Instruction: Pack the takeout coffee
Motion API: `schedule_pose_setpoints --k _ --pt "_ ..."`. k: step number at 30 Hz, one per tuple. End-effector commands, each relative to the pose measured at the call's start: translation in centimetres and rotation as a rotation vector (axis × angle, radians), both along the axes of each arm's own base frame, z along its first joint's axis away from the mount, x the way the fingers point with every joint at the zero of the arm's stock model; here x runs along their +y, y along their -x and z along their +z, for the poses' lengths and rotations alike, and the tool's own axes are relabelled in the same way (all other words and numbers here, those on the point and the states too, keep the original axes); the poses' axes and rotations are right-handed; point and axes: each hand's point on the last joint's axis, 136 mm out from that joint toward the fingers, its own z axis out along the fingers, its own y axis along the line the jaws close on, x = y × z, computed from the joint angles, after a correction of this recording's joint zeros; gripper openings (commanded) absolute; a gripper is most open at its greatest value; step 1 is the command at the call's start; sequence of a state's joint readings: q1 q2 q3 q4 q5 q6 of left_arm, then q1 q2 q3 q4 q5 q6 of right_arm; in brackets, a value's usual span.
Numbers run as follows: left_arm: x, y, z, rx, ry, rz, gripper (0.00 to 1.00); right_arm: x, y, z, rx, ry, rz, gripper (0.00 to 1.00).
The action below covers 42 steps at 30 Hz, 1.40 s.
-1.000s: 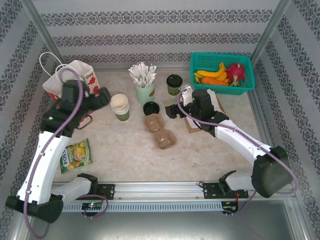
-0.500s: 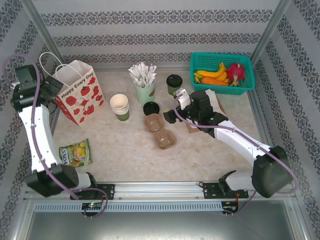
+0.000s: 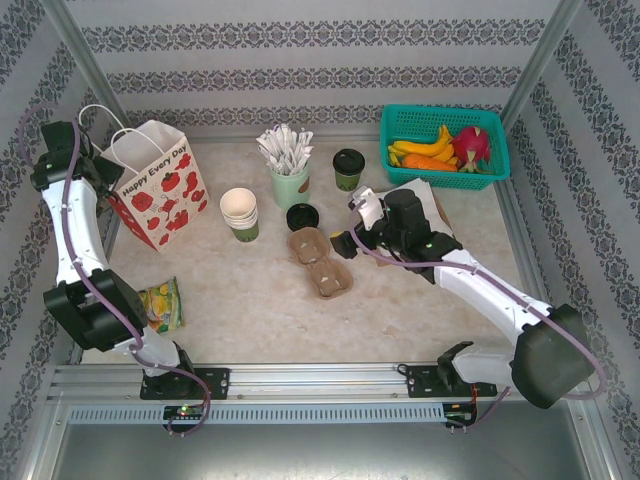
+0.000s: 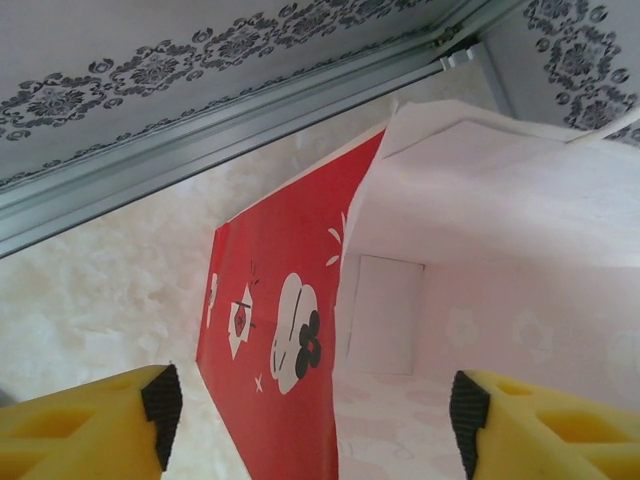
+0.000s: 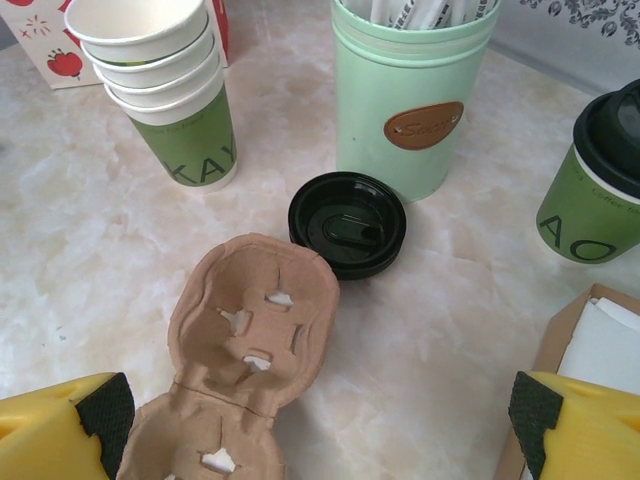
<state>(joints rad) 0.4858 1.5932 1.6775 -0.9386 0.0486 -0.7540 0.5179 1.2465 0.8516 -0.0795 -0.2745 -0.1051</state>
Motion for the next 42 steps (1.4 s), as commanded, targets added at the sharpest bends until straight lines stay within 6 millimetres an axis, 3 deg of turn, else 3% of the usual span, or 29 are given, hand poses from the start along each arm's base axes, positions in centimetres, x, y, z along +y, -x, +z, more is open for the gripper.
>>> schedule_pose_setpoints --k 1,5,10,18,28,36,42 --pt "0.6 -0.9 -0.7 -0.005 0.003 -0.003 0.64 0.2 0.9 0.0 -0.012 0.011 0.029 0.98" --pt "0.1 -1.6 -1.7 0.022 0.034 -0.064 0.32 0.2 1.2 -0.2 -0.012 0.018 0.036 0.98" --pt "0.2 -0.3 1.2 -0.001 -0.055 -0.092 0.00 -0.2 1.6 -0.4 -0.019 0.029 0.031 0.98" --pt "-1.8 2.9 6.7 -0.041 -0.173 -0.214 0.00 -0.5 2.4 -1.3 -0.016 0.056 0.055 0.98" --pt "-5.0 11.7 10.3 0.054 -0.261 -0.241 0.00 0.6 4.5 -0.6 -0.081 0.073 0.229 0.98" --pt "-9.1 16.3 8.2 0.056 -0.149 -0.269 0.00 2.3 5.4 -1.9 -0.085 0.097 0.406 0.94" --pt "-11.6 18.1 5.8 0.079 -0.052 -0.306 0.00 4.0 6.2 -4.9 -0.035 0.228 0.635 0.85"
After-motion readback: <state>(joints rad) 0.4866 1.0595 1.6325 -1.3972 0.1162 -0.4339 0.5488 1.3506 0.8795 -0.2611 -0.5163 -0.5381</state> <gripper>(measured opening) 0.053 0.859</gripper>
